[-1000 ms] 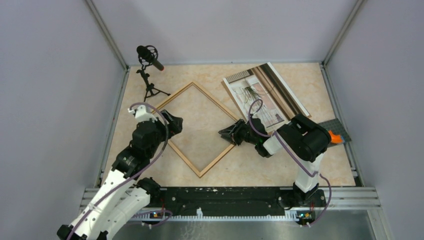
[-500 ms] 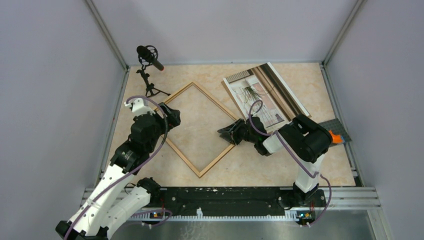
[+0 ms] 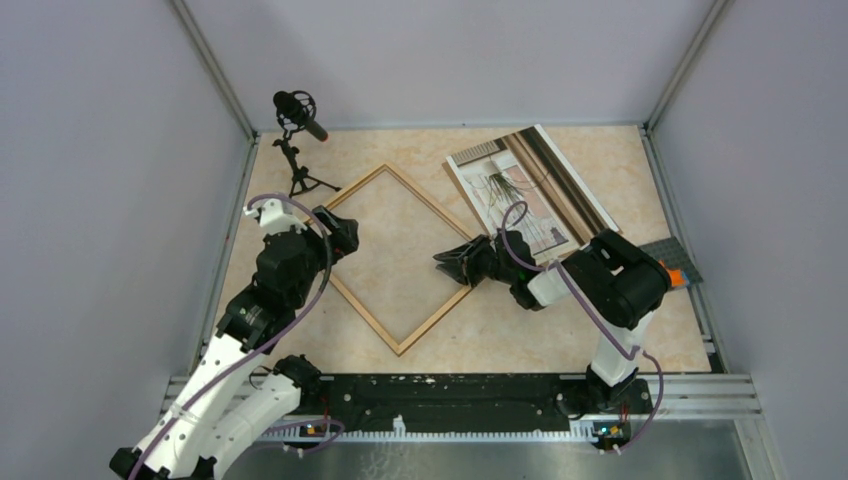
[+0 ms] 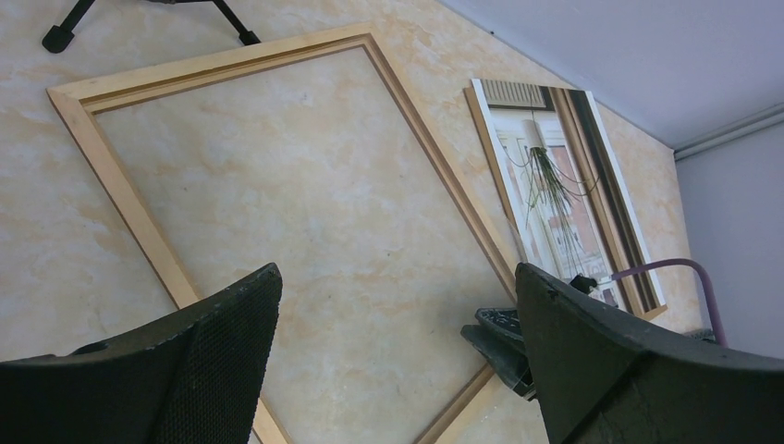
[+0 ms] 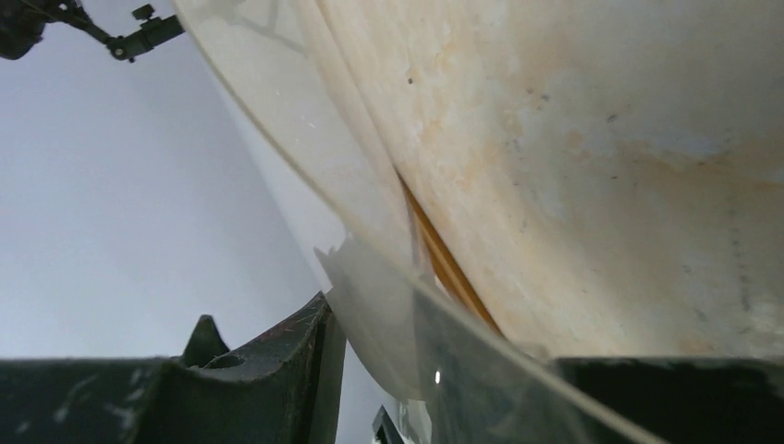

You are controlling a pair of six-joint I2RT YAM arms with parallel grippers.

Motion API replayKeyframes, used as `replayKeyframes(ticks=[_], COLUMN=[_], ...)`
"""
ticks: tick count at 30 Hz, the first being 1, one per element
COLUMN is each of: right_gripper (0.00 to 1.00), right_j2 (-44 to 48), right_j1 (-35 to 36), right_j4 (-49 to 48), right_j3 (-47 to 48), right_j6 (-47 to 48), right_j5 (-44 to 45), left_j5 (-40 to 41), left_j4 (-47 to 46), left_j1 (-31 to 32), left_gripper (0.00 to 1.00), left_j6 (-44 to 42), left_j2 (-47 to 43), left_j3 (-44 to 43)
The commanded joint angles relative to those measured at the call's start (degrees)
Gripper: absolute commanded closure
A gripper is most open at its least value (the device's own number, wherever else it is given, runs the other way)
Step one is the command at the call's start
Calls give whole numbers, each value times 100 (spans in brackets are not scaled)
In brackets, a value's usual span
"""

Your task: Put the photo into the frame

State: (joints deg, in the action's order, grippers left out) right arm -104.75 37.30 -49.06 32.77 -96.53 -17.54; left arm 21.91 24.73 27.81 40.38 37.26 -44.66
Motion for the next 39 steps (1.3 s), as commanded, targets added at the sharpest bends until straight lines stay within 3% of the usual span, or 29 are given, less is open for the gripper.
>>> replayKeyframes(ticks=[1,14,28,33,39], right_gripper=[100,100,100,100,100], right_j2=[-45,-304,-46,117,-14], right_j1=[-72,-128,-214,-215,-212], right_j4=[-923,-1551,-1645,-1273,-1653], right_j3=[130,86,146,195,254], right_j6=[-531,-1159,-1441,-1187,-1491], right_j5=[-220,-382,-429,-391,-474], left_j5=[-54,-81,-72,-49,-93], left_j4=[-127,-169,-184,-189,-209], left_j1=[5,3,3,0,5], left_gripper=[2,2,2,2,2], left_j6=[3,50,46,40,55], left_j2=[-59,-100,-100,-100,-89], left_j3=[1,72,67,63,72])
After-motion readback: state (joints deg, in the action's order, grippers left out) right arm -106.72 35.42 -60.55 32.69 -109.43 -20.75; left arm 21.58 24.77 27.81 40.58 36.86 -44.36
